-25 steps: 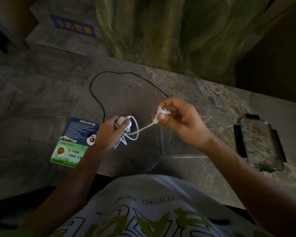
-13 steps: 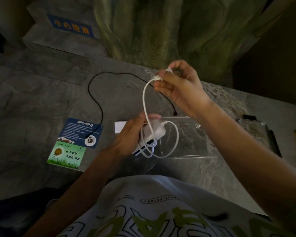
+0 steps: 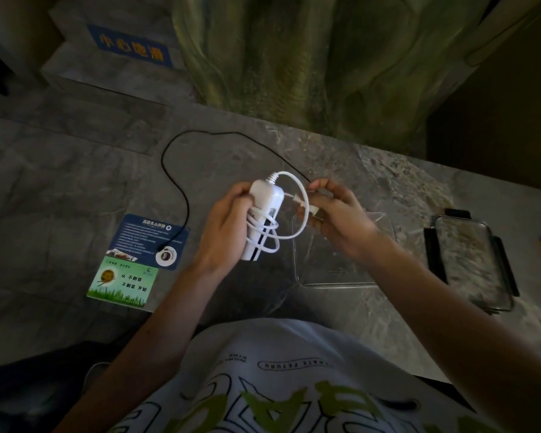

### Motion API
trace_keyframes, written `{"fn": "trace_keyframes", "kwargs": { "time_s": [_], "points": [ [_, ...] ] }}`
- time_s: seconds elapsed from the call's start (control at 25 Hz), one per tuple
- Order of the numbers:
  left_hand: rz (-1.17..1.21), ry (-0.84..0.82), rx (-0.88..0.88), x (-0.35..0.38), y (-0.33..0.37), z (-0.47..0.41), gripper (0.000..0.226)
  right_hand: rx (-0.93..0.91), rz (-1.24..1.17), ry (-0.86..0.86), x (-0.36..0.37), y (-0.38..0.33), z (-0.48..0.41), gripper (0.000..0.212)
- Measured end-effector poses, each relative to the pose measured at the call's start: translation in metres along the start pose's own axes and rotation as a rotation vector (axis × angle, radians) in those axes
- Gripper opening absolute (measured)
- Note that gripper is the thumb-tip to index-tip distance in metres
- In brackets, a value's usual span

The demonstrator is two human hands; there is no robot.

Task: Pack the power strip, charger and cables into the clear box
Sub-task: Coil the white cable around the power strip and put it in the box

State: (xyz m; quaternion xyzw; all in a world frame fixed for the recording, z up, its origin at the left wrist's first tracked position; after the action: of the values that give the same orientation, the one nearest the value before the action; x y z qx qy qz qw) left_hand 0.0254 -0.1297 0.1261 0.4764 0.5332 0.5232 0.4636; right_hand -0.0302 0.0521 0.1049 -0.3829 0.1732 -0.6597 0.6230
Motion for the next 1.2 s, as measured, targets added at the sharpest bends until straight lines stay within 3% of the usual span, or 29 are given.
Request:
{"fn": "trace_keyframes", "kwargs": {
  "time_s": [0.08, 0.28, 0.52, 0.64, 0.8, 1.04, 1.12, 1.2],
  "points": [
    [-0.056, 0.060, -0.049, -0.001, -0.007, -0.002, 0.027, 0.017, 0.083, -0.030, -0.001, 0.008, 0.008, 0.017],
    [-0.224, 0.064, 0.030, 0.012, -0.017, -0.002, 0.018, 0.036, 0.205, -0.036, 0.007, 0.020, 0.022, 0.018],
    [-0.421, -0.090, 0.138, 0.030, -0.029, 0.002, 0.032, 0.134, 0.010, 0.101, -0.007, 0.034, 0.025, 0.034],
    [-0.561, -0.225, 0.277, 0.046, -0.039, 0.006, 0.043, 0.092, 0.106, 0.044, -0.015, 0.041, 0.031, 0.048],
    [-0.668, -0.402, 0.425, 0.072, -0.040, 0.014, 0.046, 0.052, 0.127, 0.009, -0.023, 0.045, 0.038, 0.051],
    [-0.433, -0.481, 0.289, 0.092, -0.049, 0.019, 0.083, 0.080, 0.041, 0.110, -0.053, 0.050, 0.042, 0.030],
    [-0.332, -0.483, 0.176, 0.095, -0.050, 0.020, 0.080, 0.081, 0.009, 0.104, -0.063, 0.051, 0.045, 0.033],
    [-0.253, -0.439, 0.074, 0.095, -0.051, 0.021, 0.061, 0.070, -0.029, 0.103, -0.070, 0.051, 0.047, 0.038]
  ]
}}
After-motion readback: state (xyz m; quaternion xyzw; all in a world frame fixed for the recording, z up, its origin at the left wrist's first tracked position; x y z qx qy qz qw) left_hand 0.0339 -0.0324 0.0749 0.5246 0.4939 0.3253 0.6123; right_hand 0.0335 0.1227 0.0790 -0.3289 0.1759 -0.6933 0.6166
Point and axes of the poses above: each hand's wrist, its own z-axis away from the middle knuckle, its own x-axis out of the palm, y = z × x, the point moved 2 cm from there along -z, towards the middle knuckle, and after that the axes turned 13 degrees about x, right-handed, at the moved point
